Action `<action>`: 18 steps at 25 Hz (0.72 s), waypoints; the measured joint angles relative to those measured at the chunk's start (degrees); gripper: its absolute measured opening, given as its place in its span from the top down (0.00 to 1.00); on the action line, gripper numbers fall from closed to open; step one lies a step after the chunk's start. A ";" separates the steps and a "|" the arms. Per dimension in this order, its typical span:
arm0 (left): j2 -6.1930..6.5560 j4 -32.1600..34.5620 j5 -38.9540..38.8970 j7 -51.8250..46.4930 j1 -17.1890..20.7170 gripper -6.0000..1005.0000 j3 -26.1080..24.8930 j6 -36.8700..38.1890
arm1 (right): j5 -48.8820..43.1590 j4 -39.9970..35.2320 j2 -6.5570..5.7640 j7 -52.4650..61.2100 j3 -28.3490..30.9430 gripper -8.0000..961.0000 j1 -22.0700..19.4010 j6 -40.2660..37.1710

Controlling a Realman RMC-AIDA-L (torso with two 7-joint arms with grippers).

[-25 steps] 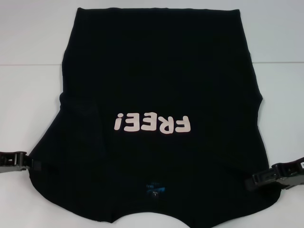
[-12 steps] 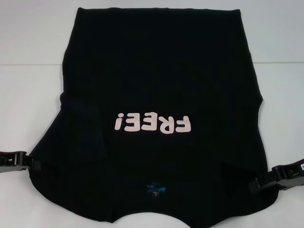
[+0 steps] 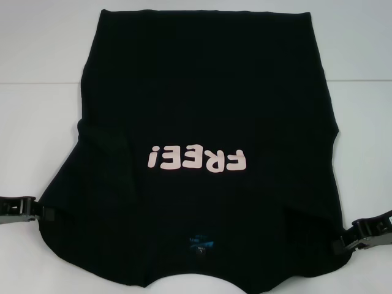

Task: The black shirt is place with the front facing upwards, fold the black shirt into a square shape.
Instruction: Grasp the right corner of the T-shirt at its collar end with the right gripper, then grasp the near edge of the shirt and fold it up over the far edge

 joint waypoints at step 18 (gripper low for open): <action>0.62 -0.39 -0.36 1.47 -0.34 0.89 0.37 2.80 | 0.23 -1.80 -3.02 -1.67 0.09 0.95 0.25 -3.81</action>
